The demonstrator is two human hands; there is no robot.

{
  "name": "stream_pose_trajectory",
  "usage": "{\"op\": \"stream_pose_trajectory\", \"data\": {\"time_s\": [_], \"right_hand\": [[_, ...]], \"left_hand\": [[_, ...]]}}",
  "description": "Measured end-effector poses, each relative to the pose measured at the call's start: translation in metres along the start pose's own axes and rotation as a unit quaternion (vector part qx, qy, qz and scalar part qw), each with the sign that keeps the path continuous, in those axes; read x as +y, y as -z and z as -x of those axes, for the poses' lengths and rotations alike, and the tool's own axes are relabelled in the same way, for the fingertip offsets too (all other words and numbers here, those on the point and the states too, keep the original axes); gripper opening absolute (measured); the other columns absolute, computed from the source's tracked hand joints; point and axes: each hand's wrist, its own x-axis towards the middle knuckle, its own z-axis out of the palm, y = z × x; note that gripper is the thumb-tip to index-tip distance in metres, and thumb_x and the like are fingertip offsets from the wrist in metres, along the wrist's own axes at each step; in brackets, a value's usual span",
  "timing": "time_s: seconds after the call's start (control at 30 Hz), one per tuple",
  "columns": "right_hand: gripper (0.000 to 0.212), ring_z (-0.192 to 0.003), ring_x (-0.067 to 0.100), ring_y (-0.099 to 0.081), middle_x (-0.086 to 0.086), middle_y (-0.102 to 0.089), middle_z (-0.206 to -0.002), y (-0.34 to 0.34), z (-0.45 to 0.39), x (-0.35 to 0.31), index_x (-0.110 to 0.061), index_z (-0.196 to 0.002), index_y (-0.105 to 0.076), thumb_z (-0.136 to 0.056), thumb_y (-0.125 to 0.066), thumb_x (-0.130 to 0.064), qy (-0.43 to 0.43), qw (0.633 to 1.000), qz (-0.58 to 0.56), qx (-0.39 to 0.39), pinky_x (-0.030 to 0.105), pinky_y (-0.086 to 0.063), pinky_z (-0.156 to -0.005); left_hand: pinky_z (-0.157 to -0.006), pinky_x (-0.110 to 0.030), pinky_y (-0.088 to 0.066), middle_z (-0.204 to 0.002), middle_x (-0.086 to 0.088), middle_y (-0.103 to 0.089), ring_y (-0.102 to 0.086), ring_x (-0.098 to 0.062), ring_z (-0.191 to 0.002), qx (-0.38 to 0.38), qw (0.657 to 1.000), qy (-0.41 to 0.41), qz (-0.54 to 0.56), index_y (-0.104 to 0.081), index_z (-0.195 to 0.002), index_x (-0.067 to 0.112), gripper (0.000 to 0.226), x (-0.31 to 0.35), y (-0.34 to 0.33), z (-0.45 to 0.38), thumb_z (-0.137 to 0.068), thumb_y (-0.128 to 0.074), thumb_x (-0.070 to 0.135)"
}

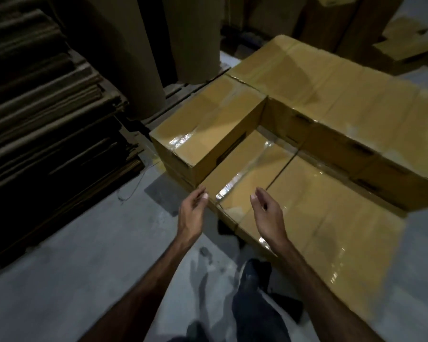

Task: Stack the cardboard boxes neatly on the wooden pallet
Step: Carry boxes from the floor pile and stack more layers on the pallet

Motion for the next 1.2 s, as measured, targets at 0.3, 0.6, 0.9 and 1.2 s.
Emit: {"op": "stream_pose_trajectory", "data": {"time_s": [0.3,0.6,0.9,1.2], "right_hand": [[0.052,-0.138,0.011,-0.05,0.0,-0.052,-0.156,0.163,0.181,-0.081,-0.017,-0.156,-0.047,-0.108,-0.055,-0.036,-0.007,0.991,-0.103,0.083,0.025,-0.042,-0.105],[0.053,-0.135,0.014,-0.054,0.002,-0.056,-0.15,0.355,0.282,-0.008,-0.013,-0.153,-0.051,-0.106,-0.06,-0.034,-0.026,0.975,-0.161,0.149,0.031,-0.047,-0.111],[0.05,-0.125,0.008,-0.06,0.006,-0.062,-0.145,0.551,0.346,0.081,-0.009,-0.148,-0.056,-0.105,-0.062,-0.032,-0.068,0.944,-0.172,0.272,0.024,-0.046,-0.106],[0.05,-0.129,0.011,-0.06,0.001,-0.064,-0.143,0.675,0.37,0.157,-0.012,-0.147,-0.058,-0.104,-0.064,-0.036,-0.16,0.86,-0.225,0.429,0.043,-0.048,-0.115]], "left_hand": [[-0.111,-0.039,-0.052,-0.137,0.008,-0.068,-0.063,-0.007,-0.127,-0.106,0.992,-0.058,0.032,-0.064,-0.139,0.027,0.034,0.15,-0.051,0.201,-0.106,-0.062,0.029],[-0.112,-0.049,-0.051,-0.137,0.007,-0.069,-0.064,-0.011,-0.128,-0.129,0.99,-0.055,0.017,-0.063,-0.143,0.021,0.049,0.181,-0.193,0.337,-0.099,-0.065,0.042],[-0.11,-0.053,-0.052,-0.138,0.009,-0.068,-0.063,-0.01,-0.128,-0.281,0.955,-0.089,-0.042,-0.063,-0.143,0.026,0.055,0.213,-0.413,0.415,-0.094,-0.063,0.05],[-0.11,-0.05,-0.053,-0.143,0.0,-0.065,-0.062,-0.014,-0.13,-0.442,0.883,-0.134,-0.084,-0.06,-0.147,0.016,0.061,0.24,-0.606,0.454,-0.096,-0.06,0.048]]}}
